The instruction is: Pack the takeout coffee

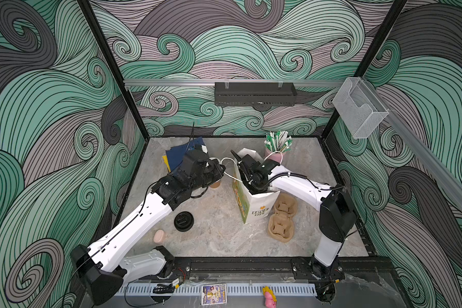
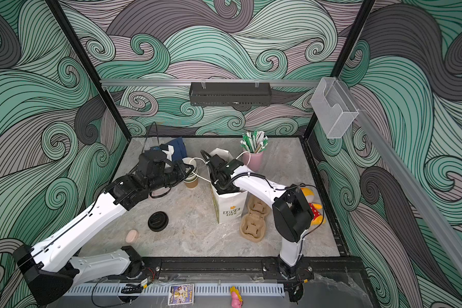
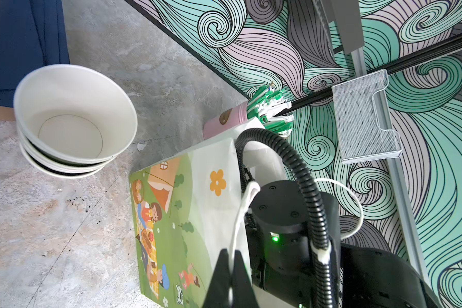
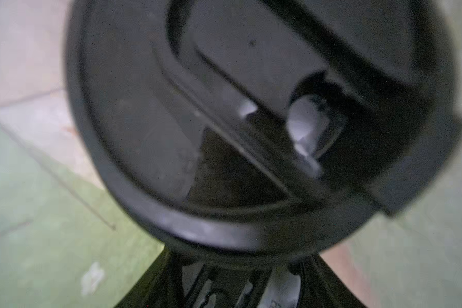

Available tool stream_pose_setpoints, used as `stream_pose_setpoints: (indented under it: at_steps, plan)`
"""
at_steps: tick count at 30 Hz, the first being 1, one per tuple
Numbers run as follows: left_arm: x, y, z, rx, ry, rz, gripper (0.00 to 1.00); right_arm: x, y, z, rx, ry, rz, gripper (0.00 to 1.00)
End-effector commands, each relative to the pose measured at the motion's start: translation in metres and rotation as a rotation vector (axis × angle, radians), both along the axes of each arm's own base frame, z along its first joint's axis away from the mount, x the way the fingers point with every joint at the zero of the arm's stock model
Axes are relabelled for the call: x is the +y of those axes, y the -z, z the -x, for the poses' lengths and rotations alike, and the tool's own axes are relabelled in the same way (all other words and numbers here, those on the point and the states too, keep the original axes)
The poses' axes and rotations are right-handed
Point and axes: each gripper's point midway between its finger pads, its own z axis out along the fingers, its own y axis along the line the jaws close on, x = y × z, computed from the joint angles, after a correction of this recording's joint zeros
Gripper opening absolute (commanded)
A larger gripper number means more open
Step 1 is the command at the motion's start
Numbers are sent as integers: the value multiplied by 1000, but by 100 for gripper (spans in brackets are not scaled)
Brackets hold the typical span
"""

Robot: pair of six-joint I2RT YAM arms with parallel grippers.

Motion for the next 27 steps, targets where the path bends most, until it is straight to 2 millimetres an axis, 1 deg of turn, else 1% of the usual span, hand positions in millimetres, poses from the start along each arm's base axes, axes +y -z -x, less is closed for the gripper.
stream_pose_setpoints:
  at_steps: [1, 5, 10, 14, 21, 24, 27]
  plan:
    - [-1, -14, 0, -19, 15, 26, 0, -55, 72, 74, 353, -7, 277, 44]
    - [0, -12, 3, -12, 12, 30, 0, -51, 68, 72, 345, -4, 261, 44]
    - [1, -11, 3, -11, 5, 31, 0, -45, 57, 65, 324, -11, 245, 46]
    - [2, -11, 2, -17, 2, 35, 0, -39, 35, 58, 274, -5, 203, 53]
    - [0, -10, 0, -15, 1, 36, 0, -35, -11, 49, 172, 2, 134, 69]
    - [0, -8, 0, -13, 0, 38, 0, -33, -24, 45, 140, 2, 113, 74]
    - [1, -7, 0, -12, 0, 33, 0, -32, -30, 41, 115, 4, 104, 78]
